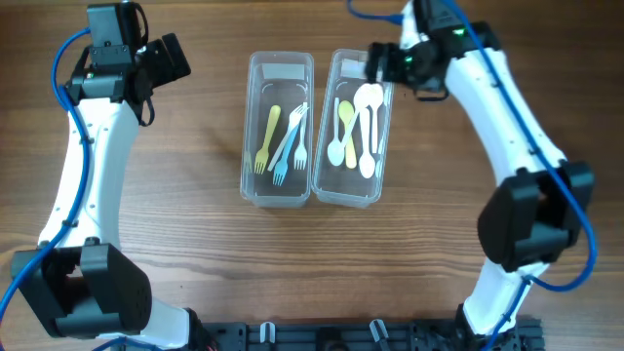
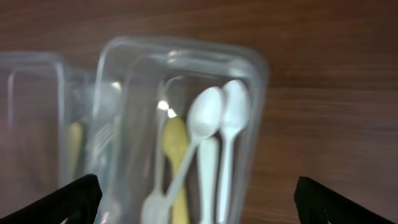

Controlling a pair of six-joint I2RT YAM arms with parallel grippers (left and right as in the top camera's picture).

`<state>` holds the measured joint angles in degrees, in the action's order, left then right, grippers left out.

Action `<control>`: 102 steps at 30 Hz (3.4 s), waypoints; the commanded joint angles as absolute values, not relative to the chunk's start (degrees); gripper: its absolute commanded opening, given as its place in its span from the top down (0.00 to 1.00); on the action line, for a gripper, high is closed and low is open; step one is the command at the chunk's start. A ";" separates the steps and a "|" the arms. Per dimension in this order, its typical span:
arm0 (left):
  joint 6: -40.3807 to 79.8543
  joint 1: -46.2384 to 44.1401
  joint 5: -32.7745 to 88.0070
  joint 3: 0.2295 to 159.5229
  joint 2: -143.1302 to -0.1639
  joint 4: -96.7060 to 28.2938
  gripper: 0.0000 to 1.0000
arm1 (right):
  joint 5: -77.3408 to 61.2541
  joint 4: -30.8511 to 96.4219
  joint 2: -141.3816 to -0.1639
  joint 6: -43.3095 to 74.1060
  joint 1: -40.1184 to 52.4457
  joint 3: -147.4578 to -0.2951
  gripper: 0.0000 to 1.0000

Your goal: Pack container

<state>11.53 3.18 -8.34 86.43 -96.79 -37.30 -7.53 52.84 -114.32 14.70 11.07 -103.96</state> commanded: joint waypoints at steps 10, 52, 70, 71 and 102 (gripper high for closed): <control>12.49 3.38 -8.64 87.24 -96.01 -37.10 0.00 | 7.73 53.36 -102.72 -4.51 5.13 -105.89 0.00; 12.47 3.38 -8.64 87.24 -96.01 -37.10 0.00 | -3.97 48.75 -36.64 -11.77 5.93 -84.38 0.00; 12.49 3.38 -8.64 87.24 -96.01 -37.10 0.00 | -3.64 3.92 -6.61 -7.16 5.91 -15.53 0.00; 12.47 3.38 -8.64 87.24 -96.01 -37.10 0.00 | -2.76 2.48 -6.33 -5.50 5.91 -13.45 0.00; 12.47 3.38 -8.64 87.24 -96.01 -37.10 0.00 | -3.07 -0.14 -0.40 -7.49 0.34 -0.32 0.00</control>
